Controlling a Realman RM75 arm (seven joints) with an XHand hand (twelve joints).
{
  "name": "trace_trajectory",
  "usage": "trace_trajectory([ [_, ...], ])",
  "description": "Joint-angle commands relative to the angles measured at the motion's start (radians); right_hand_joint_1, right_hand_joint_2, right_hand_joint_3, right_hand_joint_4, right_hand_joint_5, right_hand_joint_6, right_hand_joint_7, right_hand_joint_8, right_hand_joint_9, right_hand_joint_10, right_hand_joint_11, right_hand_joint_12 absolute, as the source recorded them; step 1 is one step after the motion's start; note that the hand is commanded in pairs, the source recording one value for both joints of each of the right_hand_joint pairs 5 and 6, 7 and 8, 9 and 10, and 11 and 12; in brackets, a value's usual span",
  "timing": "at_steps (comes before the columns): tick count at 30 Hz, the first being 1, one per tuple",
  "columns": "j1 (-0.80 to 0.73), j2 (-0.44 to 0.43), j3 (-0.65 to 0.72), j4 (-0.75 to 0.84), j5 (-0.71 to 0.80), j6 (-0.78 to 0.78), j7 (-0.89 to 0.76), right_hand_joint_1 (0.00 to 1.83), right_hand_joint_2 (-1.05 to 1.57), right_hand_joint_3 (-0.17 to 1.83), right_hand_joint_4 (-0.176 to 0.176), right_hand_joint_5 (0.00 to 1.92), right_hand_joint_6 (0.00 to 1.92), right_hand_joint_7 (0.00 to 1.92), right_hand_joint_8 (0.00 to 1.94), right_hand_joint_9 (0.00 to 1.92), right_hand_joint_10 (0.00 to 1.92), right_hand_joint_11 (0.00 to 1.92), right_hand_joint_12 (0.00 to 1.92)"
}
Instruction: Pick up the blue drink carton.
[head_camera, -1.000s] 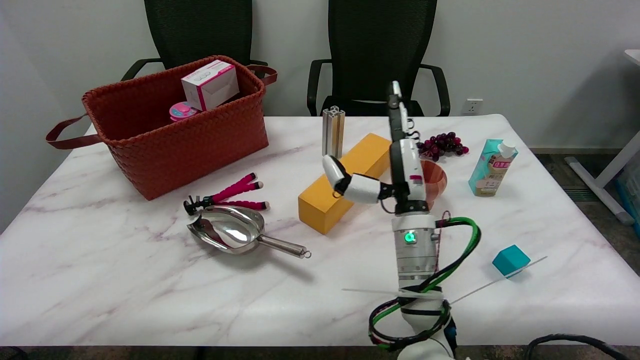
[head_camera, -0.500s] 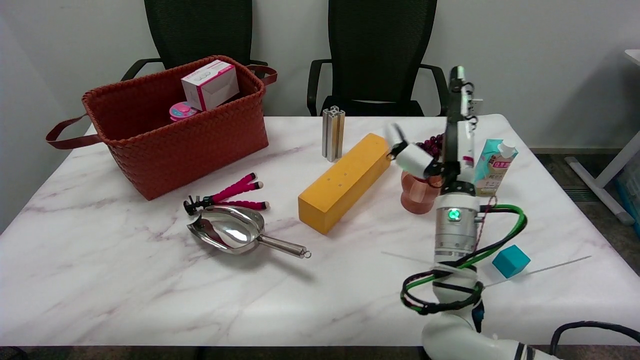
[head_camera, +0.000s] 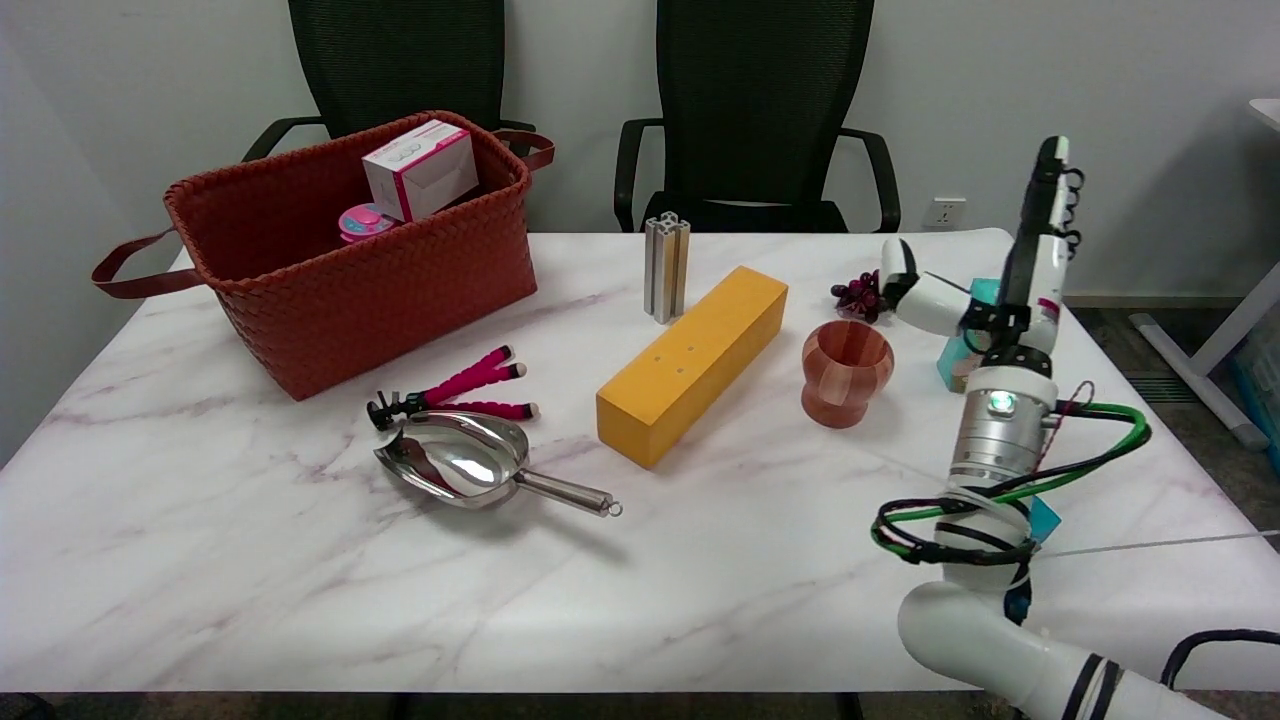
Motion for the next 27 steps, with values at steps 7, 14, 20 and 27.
trace_trajectory([
  [7,-0.02,0.075,0.113,-0.063,0.292,0.017,-0.004,1.21,0.17,0.87,0.0,0.0,0.0,0.0,0.0,0.0,0.0,0.0,0.0],
  [14,-0.014,0.073,0.174,-0.124,0.339,-0.059,-0.004,1.23,0.24,0.76,0.0,0.0,0.0,0.0,0.0,0.0,0.0,0.0,0.0],
  [20,0.013,0.075,0.205,-0.19,0.364,-0.169,-0.002,1.21,0.25,0.78,0.0,0.0,0.0,0.0,0.0,0.0,0.0,0.0,0.0],
  [27,0.09,0.086,0.186,-0.279,0.413,-0.239,0.005,1.19,0.27,0.75,0.0,0.0,0.0,0.0,0.0,0.0,0.0,0.0,0.0],
])
